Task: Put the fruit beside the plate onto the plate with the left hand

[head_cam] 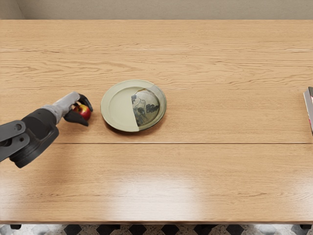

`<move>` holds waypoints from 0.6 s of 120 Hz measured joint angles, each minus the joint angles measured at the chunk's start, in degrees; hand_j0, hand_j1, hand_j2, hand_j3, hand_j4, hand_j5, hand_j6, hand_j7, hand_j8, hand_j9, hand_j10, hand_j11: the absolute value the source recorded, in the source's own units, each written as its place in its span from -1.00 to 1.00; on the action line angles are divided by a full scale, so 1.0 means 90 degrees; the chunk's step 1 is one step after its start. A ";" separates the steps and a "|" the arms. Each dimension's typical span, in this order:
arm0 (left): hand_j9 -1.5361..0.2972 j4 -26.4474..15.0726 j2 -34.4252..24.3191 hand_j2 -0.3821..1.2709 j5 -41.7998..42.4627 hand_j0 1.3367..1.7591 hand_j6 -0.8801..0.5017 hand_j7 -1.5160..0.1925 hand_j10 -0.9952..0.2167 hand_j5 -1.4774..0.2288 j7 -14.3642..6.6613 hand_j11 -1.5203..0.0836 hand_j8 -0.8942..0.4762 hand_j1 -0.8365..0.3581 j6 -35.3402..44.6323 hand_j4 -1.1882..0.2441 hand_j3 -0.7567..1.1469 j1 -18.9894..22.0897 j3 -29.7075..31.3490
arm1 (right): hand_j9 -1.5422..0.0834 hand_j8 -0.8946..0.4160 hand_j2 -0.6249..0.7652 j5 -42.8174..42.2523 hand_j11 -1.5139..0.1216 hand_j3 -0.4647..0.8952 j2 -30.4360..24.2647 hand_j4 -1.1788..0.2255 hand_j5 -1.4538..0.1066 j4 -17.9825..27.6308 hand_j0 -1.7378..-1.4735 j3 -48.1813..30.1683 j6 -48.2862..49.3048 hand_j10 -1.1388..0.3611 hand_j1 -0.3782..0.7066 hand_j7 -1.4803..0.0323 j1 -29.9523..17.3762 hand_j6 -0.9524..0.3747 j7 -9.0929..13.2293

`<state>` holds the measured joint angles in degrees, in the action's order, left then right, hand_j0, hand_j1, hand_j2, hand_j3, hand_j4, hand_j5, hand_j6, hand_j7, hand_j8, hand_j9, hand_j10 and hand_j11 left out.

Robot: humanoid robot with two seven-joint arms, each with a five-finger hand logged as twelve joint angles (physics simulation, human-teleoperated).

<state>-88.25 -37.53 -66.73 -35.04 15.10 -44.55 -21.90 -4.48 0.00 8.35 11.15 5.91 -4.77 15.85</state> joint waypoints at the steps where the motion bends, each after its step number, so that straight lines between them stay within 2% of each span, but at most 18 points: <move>1: -0.53 -0.0017 -0.0004 -0.07 0.0002 0.45 -0.06 -0.52 -0.22 -0.58 0.0000 -0.44 -0.03 -0.37 0.0000 -0.14 -0.17 0.0000 -0.0003 | 0.90 0.37 -0.10 0.0000 0.85 -0.32 0.0000 0.68 0.86 0.0000 -0.40 0.0000 0.0000 0.52 -0.95 0.96 0.0001 0.44 0.0000; 30: -0.60 -0.0688 -0.0280 -0.08 0.0104 0.44 -0.02 -0.60 -0.20 -0.66 0.0000 -0.53 0.01 -0.34 -0.0004 -0.13 -0.19 -0.0052 -0.0137 | 0.90 0.37 -0.10 0.0009 0.85 -0.32 0.0000 0.68 0.86 0.0000 -0.40 -0.0006 0.0010 0.52 -0.95 0.96 0.0046 0.44 0.0005; 34: -0.60 -0.0792 -0.0300 -0.13 0.0118 0.44 -0.01 -0.61 -0.20 -0.66 0.0002 -0.53 0.02 -0.27 -0.0009 -0.13 -0.20 -0.0059 -0.0186 | 0.90 0.37 -0.10 0.0009 0.85 -0.32 0.0000 0.68 0.86 0.0000 -0.40 -0.0007 0.0012 0.52 -0.95 0.96 0.0050 0.44 0.0006; 45: -0.62 -0.1043 -0.0331 -0.17 0.0175 0.45 -0.03 -0.62 -0.23 -0.67 0.0006 -0.54 -0.02 -0.25 -0.0032 -0.15 -0.20 -0.0128 -0.0315 | 0.90 0.37 -0.10 0.0009 0.85 -0.32 0.0000 0.68 0.86 0.0000 -0.40 -0.0008 0.0015 0.52 -0.95 0.96 0.0060 0.44 0.0006; 48: -0.63 -0.1099 -0.0331 -0.30 0.0197 0.45 -0.02 -0.63 -0.23 -0.68 0.0004 -0.54 -0.01 -0.19 -0.0048 -0.15 -0.20 -0.0195 -0.0345 | 0.90 0.37 -0.10 0.0009 0.85 -0.32 0.0000 0.68 0.86 0.0000 -0.40 -0.0008 0.0016 0.52 -0.95 0.96 0.0067 0.44 0.0006; 72: -0.66 -0.1271 -0.0076 -0.18 0.0355 0.46 0.00 -0.65 -0.21 -0.69 0.0006 -0.54 0.02 -0.26 -0.0191 -0.15 -0.20 -0.0590 -0.0441 | 0.90 0.37 -0.10 0.0015 0.85 -0.32 0.0000 0.68 0.86 0.0000 -0.40 -0.0007 0.0017 0.52 -0.95 0.96 0.0087 0.44 0.0006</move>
<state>-99.69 -38.22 -63.54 -34.99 13.38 -49.86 -25.87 -4.35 0.00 8.35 11.09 6.06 -3.99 15.91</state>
